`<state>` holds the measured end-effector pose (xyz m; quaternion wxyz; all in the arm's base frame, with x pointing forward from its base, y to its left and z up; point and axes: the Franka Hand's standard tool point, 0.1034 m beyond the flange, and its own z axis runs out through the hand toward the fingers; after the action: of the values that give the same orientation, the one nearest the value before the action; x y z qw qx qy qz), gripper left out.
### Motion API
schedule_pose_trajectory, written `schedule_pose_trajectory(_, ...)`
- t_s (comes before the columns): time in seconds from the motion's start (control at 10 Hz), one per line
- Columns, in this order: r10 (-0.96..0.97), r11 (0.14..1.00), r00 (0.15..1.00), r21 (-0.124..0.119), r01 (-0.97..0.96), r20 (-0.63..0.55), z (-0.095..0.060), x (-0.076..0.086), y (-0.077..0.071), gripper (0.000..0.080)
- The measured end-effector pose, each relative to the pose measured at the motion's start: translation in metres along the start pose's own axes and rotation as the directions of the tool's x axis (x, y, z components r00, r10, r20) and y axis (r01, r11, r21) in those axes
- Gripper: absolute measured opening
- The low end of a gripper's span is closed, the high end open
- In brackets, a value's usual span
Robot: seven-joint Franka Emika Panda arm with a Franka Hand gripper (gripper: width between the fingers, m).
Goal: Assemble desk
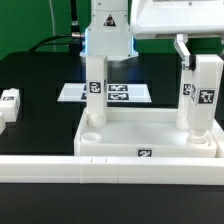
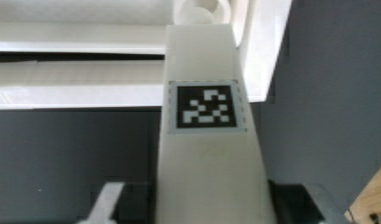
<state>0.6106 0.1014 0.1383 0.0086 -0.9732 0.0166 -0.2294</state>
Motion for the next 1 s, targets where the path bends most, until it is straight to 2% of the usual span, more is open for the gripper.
schedule_pose_trajectory(0.5,-0.013,1.000,1.000,-0.002,0.013,0.016,0.008,-0.010,-0.005,0.0291)
schedule_pose_trajectory(1.0,-0.017,1.000,1.000,-0.003,0.017,0.017,0.011,-0.012,-0.006,0.0291)
